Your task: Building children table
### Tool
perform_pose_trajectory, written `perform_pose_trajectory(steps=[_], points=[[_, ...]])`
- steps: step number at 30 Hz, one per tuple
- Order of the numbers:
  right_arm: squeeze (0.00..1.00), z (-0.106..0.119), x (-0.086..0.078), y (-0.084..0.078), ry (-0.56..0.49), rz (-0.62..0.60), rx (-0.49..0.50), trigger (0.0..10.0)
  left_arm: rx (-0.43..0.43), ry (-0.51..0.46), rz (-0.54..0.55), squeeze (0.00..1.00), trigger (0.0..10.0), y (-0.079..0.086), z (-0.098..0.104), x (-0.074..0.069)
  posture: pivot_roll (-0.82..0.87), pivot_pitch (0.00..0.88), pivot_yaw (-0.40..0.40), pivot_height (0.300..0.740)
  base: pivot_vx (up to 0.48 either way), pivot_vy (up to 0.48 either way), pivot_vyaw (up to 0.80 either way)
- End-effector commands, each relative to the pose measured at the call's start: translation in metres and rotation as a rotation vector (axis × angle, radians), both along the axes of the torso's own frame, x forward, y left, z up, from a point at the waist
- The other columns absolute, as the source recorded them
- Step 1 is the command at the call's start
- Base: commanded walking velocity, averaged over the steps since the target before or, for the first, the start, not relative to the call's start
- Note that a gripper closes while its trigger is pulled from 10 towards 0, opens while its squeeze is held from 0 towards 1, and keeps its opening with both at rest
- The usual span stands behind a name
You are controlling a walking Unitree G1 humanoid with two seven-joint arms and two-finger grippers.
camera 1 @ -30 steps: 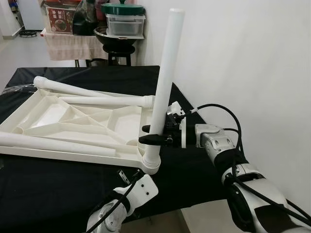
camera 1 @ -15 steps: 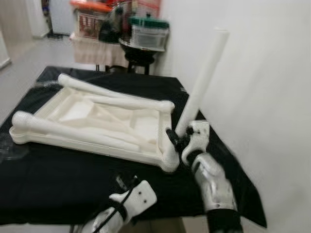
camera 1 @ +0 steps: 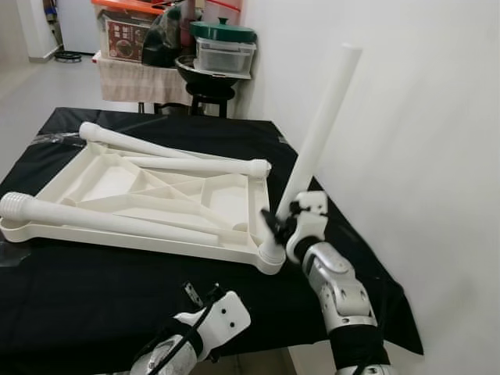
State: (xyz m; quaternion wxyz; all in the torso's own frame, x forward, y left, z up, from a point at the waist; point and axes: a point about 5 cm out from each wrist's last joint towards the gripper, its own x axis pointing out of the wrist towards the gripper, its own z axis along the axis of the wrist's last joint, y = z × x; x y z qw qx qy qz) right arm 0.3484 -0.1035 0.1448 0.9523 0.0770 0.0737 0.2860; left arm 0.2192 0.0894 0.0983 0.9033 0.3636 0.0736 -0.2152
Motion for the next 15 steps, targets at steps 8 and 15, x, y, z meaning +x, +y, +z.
perform_pose_trajectory(steps=[8,15], points=[[0.00,0.041,0.014,0.000,-0.129,0.465,0.012,10.0,0.005,0.006,-0.006,0.00,10.0,-0.003,-0.002,0.003,0.14,0.000,-0.162,0.740,0.000,0.000,0.00],[0.00,0.039,0.017,-0.009,-0.041,0.699,-0.057,2.7,0.004,0.015,0.001,0.00,10.0,-0.002,-0.005,0.005,0.16,0.000,-0.167,0.740,0.000,0.000,0.00]])
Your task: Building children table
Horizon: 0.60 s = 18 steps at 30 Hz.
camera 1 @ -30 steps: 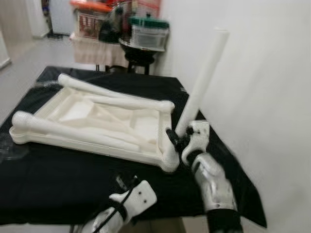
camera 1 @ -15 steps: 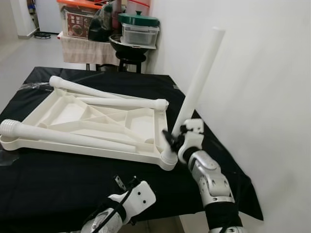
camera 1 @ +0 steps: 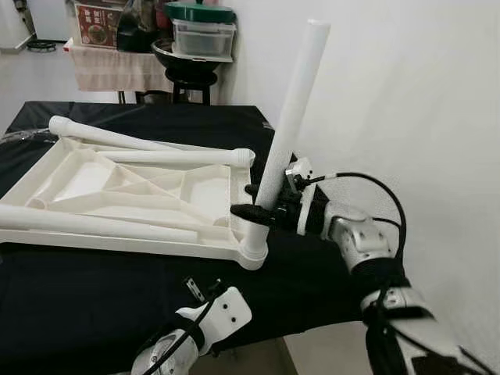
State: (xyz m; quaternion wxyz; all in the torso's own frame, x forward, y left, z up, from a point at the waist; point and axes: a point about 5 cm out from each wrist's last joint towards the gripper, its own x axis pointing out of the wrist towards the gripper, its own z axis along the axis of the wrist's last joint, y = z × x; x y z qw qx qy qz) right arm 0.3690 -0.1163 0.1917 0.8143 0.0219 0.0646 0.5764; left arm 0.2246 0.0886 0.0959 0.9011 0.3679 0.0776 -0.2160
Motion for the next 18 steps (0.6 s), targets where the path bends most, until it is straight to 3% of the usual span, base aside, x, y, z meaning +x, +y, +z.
perform_pose_trajectory(steps=[1,8,11,15,17,18], points=[[0.00,-0.008,-0.001,0.002,0.054,0.054,-0.032,0.0,-0.007,0.011,0.003,0.00,10.0,-0.002,-0.003,0.000,0.16,0.000,-0.168,0.740,0.000,0.000,0.00],[0.00,-0.013,0.003,-0.002,0.051,0.007,-0.030,0.0,-0.007,0.015,0.004,0.00,10.0,-0.001,-0.004,0.000,0.16,0.000,-0.165,0.740,0.000,0.000,0.00],[0.00,-0.022,0.002,-0.010,-0.001,-0.037,-0.108,0.0,-0.007,0.014,0.004,0.00,10.0,-0.001,-0.004,-0.001,0.16,0.000,-0.157,0.740,0.000,0.000,0.00],[0.00,-0.025,0.000,-0.017,-0.007,-0.058,-0.095,0.0,-0.006,0.013,0.004,0.00,10.0,0.001,-0.004,-0.003,0.14,0.000,-0.145,0.740,0.000,0.000,0.00],[0.00,-0.044,-0.005,-0.021,0.019,-0.251,-0.116,0.0,-0.005,0.010,0.002,0.00,10.0,0.003,-0.002,-0.006,0.12,0.000,-0.141,0.740,0.000,0.000,0.00],[0.00,-0.044,-0.005,-0.021,0.019,-0.251,-0.116,0.0,-0.005,0.010,0.002,0.00,10.0,0.003,-0.002,-0.006,0.12,0.000,-0.141,0.740,0.000,0.000,0.00]])
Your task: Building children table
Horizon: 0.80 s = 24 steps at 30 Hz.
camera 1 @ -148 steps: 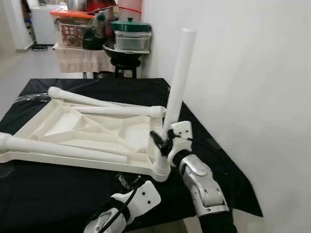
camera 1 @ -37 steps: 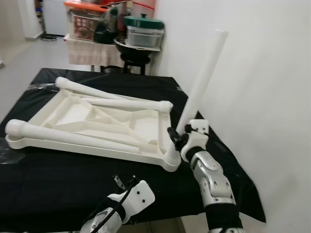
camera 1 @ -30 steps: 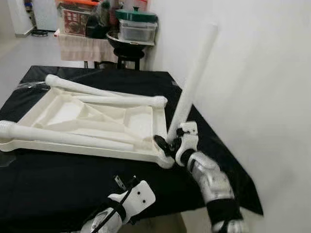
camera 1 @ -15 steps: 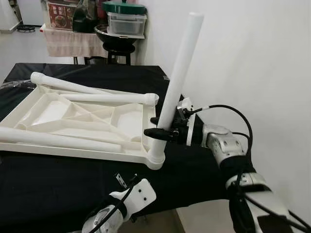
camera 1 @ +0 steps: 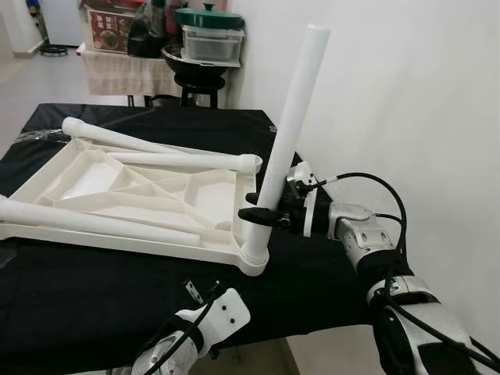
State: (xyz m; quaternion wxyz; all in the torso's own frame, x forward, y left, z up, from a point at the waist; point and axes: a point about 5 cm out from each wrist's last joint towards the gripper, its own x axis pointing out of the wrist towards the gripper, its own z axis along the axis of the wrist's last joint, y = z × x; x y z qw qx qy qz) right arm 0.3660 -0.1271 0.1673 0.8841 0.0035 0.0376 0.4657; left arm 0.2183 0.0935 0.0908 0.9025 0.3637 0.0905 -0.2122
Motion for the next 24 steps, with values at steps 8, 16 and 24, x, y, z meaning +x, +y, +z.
perform_pose_trajectory(steps=[8,16,24], points=[[0.00,-0.061,-0.042,0.002,0.198,-0.759,0.084,0.0,-0.002,-0.021,-0.019,0.00,10.0,0.001,0.008,-0.005,0.06,0.000,-0.089,0.740,0.000,0.000,0.00],[1.00,-0.049,-0.032,0.017,0.085,-0.651,-0.005,10.0,-0.002,-0.020,-0.024,0.00,10.0,-0.001,0.008,-0.005,0.07,0.000,-0.084,0.740,0.000,0.000,0.00],[0.00,-0.010,-0.024,0.040,-0.018,-0.012,0.036,10.0,-0.004,-0.016,-0.024,0.00,10.0,-0.004,0.007,-0.002,0.09,0.000,-0.093,0.740,0.000,0.000,0.00]])
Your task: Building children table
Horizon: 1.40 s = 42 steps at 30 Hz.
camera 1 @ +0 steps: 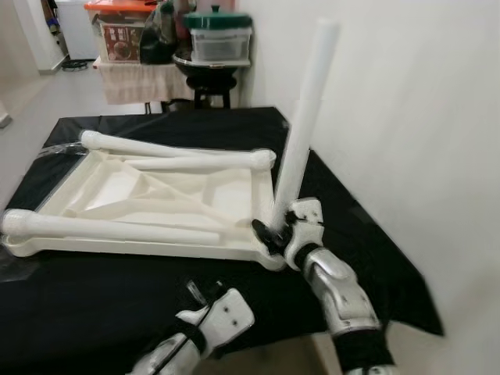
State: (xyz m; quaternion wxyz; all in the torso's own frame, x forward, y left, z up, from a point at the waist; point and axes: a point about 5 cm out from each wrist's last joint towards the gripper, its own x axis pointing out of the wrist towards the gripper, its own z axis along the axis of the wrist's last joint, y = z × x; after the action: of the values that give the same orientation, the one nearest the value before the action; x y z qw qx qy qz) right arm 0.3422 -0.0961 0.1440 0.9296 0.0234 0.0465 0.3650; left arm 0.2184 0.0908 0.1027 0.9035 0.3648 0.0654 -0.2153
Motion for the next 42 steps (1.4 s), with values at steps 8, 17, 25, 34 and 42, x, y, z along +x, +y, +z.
perform_pose_trajectory(steps=[8,17,25,34,42], points=[[0.00,0.026,0.012,-0.008,0.013,0.555,-0.079,10.0,0.005,0.031,0.001,0.00,10.0,-0.006,-0.007,0.001,0.12,0.000,-0.118,0.740,0.000,0.000,0.00],[0.00,0.031,0.015,-0.010,0.068,0.686,-0.029,0.0,0.005,0.032,0.000,0.00,10.0,-0.009,-0.007,0.002,0.12,0.000,-0.120,0.740,0.000,0.000,0.00],[0.00,0.026,0.022,-0.020,0.017,0.523,-0.059,0.0,0.004,0.030,0.000,0.00,10.0,-0.010,-0.007,0.001,0.11,0.000,-0.123,0.740,0.000,0.000,0.00],[0.00,-0.048,-0.021,0.008,0.154,-0.370,0.000,0.0,0.006,0.026,-0.001,0.00,10.0,-0.006,-0.004,-0.003,0.10,0.000,-0.113,0.740,0.000,0.000,0.00],[0.00,-0.049,-0.029,0.022,0.112,-0.310,0.008,0.0,0.006,0.029,-0.001,0.00,10.0,-0.005,-0.005,-0.002,0.08,0.000,-0.116,0.740,0.000,0.000,0.00]])
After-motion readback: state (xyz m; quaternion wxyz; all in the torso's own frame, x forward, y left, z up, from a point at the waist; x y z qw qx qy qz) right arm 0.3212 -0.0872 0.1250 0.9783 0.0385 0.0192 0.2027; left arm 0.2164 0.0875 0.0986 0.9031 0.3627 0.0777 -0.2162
